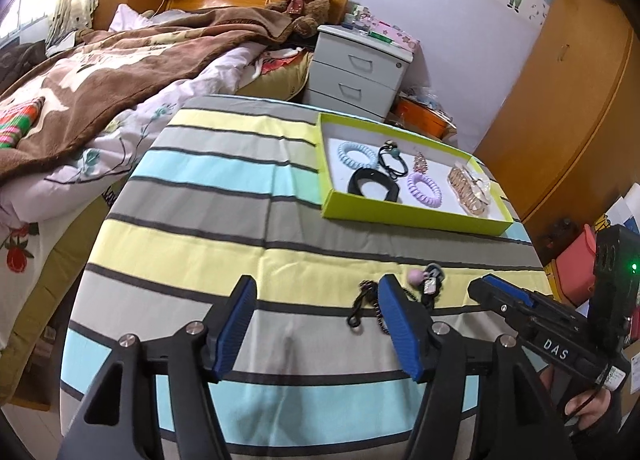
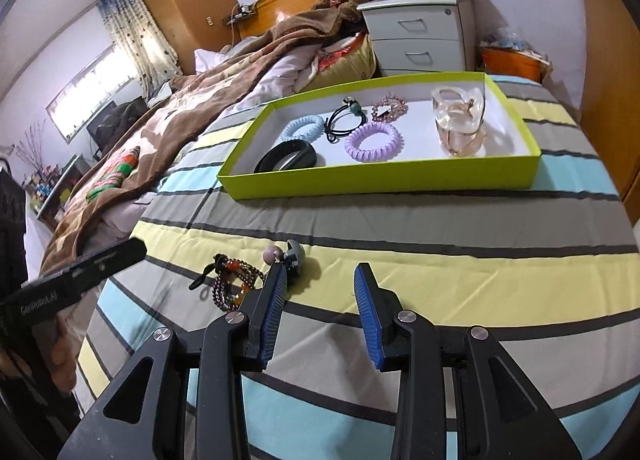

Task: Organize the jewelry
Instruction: 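Move both tools back to the remaining jewelry on the bedspread, then grasp the pink-ball hair clip with the right gripper while the left grasps the beaded bracelet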

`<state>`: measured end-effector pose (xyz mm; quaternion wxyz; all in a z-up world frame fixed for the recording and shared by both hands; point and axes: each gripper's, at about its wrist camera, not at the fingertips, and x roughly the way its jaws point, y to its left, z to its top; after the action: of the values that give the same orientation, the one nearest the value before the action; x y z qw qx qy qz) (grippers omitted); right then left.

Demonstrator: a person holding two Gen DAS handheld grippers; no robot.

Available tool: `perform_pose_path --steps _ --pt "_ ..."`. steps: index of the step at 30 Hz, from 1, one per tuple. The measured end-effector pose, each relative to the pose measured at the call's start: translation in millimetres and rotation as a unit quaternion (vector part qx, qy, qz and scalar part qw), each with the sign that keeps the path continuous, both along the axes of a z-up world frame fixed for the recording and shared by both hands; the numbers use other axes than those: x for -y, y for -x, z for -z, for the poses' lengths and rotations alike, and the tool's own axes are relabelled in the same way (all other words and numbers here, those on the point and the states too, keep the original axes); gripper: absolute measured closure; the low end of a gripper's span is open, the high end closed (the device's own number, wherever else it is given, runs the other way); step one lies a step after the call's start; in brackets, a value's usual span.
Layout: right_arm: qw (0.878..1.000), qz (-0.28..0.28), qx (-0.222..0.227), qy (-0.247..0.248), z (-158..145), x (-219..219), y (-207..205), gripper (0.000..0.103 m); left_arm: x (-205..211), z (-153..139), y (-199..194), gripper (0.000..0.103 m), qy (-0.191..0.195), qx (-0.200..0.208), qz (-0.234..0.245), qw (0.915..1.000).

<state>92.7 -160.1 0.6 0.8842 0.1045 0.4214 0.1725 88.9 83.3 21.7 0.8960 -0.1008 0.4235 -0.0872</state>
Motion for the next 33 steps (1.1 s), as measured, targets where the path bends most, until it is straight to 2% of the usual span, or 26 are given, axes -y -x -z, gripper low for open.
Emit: perform_pose_path --steps 1,3,4,9,22,23,26,33 --pt "1.000 -0.001 -0.001 -0.005 0.3 -0.8 -1.0 0.065 -2.2 1.9 0.4 0.035 0.002 -0.001 -0.002 1.0000" --pt "1.000 -0.006 -0.004 -0.010 0.6 -4.9 -3.9 0.055 -6.0 5.1 1.2 0.033 0.001 -0.003 -0.006 1.0000" --pt "1.000 -0.008 -0.005 -0.011 0.9 -6.7 -5.4 0.054 -7.9 6.3 2.4 0.032 0.004 -0.004 -0.008 1.0000" --pt "1.000 -0.015 -0.019 -0.013 5.3 -19.3 -12.4 0.054 -12.5 11.0 2.7 0.030 0.010 -0.007 -0.011 0.9999" --pt "0.999 -0.006 -0.029 0.033 14.6 -43.0 -27.5 0.054 -13.6 17.4 1.5 0.030 0.017 -0.016 -0.008 0.9997" --pt "0.999 -0.005 -0.028 0.035 14.6 -44.2 -27.9 0.054 -13.6 17.7 1.3 0.030 0.017 -0.016 -0.008 0.9997" --pt "0.999 -0.005 -0.027 0.043 15.3 -47.2 -28.9 0.072 -12.8 19.1 0.7 0.030 0.016 -0.019 -0.008 0.9997" --pt "0.999 -0.003 -0.015 0.038 12.6 -40.8 -25.8 0.074 -9.5 21.4 -1.7 0.030 0.016 -0.025 -0.010 0.9995"
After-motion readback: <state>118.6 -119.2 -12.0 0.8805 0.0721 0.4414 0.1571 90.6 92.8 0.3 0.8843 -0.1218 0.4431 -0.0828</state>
